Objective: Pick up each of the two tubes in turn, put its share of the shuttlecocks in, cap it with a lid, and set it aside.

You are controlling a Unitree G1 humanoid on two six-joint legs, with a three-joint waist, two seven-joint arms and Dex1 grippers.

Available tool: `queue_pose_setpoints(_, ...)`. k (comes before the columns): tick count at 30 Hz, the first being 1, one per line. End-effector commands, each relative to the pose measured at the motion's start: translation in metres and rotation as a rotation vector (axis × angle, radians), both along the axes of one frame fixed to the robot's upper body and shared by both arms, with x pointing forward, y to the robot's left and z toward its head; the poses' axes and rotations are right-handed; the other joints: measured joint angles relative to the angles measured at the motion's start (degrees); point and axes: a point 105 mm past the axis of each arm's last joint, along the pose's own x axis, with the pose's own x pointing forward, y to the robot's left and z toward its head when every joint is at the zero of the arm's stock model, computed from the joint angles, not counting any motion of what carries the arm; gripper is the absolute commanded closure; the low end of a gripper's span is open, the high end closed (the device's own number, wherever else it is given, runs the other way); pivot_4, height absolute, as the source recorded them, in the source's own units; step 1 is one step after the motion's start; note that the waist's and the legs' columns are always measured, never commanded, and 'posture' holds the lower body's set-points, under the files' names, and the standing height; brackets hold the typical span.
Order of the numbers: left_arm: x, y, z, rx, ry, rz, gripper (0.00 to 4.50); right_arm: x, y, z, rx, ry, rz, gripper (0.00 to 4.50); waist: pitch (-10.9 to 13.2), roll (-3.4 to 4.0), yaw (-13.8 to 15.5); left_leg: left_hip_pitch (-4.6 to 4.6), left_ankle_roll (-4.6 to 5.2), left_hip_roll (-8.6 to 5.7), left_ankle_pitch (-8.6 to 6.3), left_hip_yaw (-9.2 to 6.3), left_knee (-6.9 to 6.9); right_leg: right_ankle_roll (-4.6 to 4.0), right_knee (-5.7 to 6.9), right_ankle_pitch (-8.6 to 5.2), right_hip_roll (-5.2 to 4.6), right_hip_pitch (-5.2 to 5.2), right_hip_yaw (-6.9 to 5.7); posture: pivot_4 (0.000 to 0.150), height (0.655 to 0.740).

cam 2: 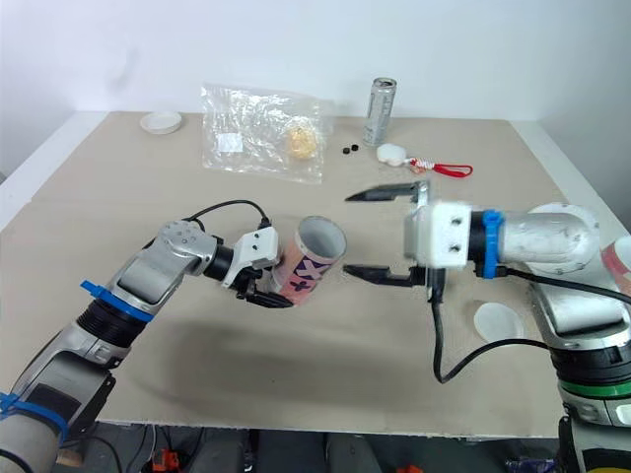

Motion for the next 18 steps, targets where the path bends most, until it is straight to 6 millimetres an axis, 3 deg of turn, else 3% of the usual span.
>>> queue_pose_setpoints(1, 0.002, 0.005, 0.005, 0.012, -0.024, 0.008, 1.55, 0.012, -0.037, 0.016, 0.288, 0.095, -0.244, 0.06, 0.0, -0.04, 0.0, 0.00, 0.00, 0.00, 0.00, -0.03, 0.01, -0.01, 0.00, 0.00, 0.00, 0.01, -0.02, 0.150, 0.7400)
queue_pose_setpoints(5, 0.001, 0.002, 0.006, 0.008, -0.025, -0.004, 1.55, 0.030, -0.100, -0.006, 0.507, 0.144, -0.669, 0.06, 0.0, -0.06, 0.1, 0.01, 0.00, 0.00, 0.00, -0.05, 0.03, -0.01, 0.02, 0.02, 0.01, 0.02, -0.03, 0.150, 0.7400)
queue_pose_setpoints(7, 0.000, 0.000, 0.007, 0.005, -0.025, -0.016, 1.55, 0.032, -0.140, -0.018, 0.625, 0.103, -0.921, 0.06, 0.0, -0.05, 0.1, 0.00, 0.00, -0.01, 0.00, -0.05, 0.04, 0.00, 0.03, 0.02, 0.01, 0.01, -0.03, 0.150, 0.7400)
queue_pose_setpoints(9, 0.000, -0.001, 0.007, 0.004, -0.026, -0.023, 1.55, 0.029, -0.163, -0.030, 0.697, 0.089, -1.072, 0.06, 0.0, 0.00, 0.1, 0.00, 0.00, -0.02, 0.00, -0.03, 0.03, 0.01, 0.03, 0.03, 0.00, 0.00, -0.02, 0.150, 0.7400)
queue_pose_setpoints(18, -0.004, -0.006, 0.004, -0.004, -0.024, -0.035, 1.55, 0.031, -0.175, -0.087, 0.689, 0.211, -1.218, 0.06, 0.0, 0.08, -0.1, 0.03, 0.01, -0.01, 0.00, 0.06, 0.04, 0.02, 0.03, 0.06, 0.01, 0.00, 0.04, 0.150, 0.7400)
